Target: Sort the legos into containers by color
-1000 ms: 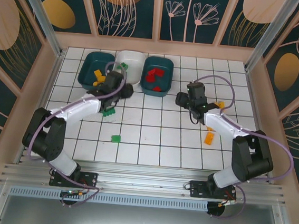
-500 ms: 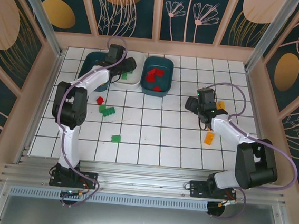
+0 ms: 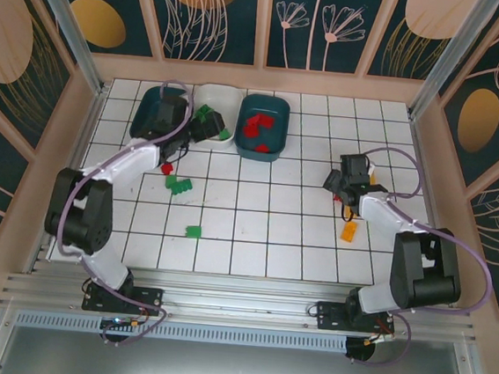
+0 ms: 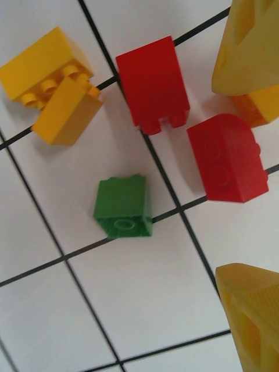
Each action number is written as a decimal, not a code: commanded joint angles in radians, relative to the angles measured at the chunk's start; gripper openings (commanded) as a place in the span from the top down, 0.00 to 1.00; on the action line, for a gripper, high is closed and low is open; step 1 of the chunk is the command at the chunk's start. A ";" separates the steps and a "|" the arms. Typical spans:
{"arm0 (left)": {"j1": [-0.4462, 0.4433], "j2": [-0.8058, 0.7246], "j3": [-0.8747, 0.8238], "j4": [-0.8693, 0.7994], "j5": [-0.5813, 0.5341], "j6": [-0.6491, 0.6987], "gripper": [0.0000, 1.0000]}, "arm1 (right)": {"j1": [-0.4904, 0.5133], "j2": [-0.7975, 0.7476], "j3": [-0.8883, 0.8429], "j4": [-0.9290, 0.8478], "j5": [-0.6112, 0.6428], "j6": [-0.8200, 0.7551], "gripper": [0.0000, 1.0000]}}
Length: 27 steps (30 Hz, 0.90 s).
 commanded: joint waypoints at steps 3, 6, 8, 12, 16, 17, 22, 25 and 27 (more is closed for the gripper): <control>-0.027 -0.084 -0.184 0.120 0.076 -0.051 0.02 | 0.004 0.067 -0.006 -0.011 -0.001 -0.022 0.23; -0.038 -0.120 -0.248 0.129 0.074 -0.048 0.02 | 0.008 0.107 0.003 -0.001 -0.011 -0.045 0.23; -0.040 -0.133 -0.271 0.131 0.076 -0.048 0.01 | 0.015 0.129 0.012 -0.005 -0.007 -0.047 0.24; -0.042 -0.142 -0.291 0.131 0.076 -0.044 0.02 | 0.045 0.160 0.031 -0.005 0.018 -0.061 0.26; -0.045 -0.143 -0.291 0.132 0.081 -0.047 0.01 | 0.065 0.190 0.058 -0.017 0.020 -0.061 0.30; -0.046 -0.144 -0.291 0.131 0.082 -0.046 0.01 | 0.068 0.187 0.059 -0.017 0.014 -0.060 0.31; -0.049 -0.146 -0.293 0.128 0.075 -0.042 0.02 | 0.101 0.157 0.067 0.002 -0.076 -0.066 0.35; -0.052 -0.138 -0.291 0.129 0.077 -0.040 0.02 | 0.119 0.124 0.067 0.026 -0.120 -0.072 0.35; -0.051 -0.132 -0.291 0.129 0.078 -0.041 0.01 | 0.119 0.109 0.065 0.041 -0.133 -0.082 0.34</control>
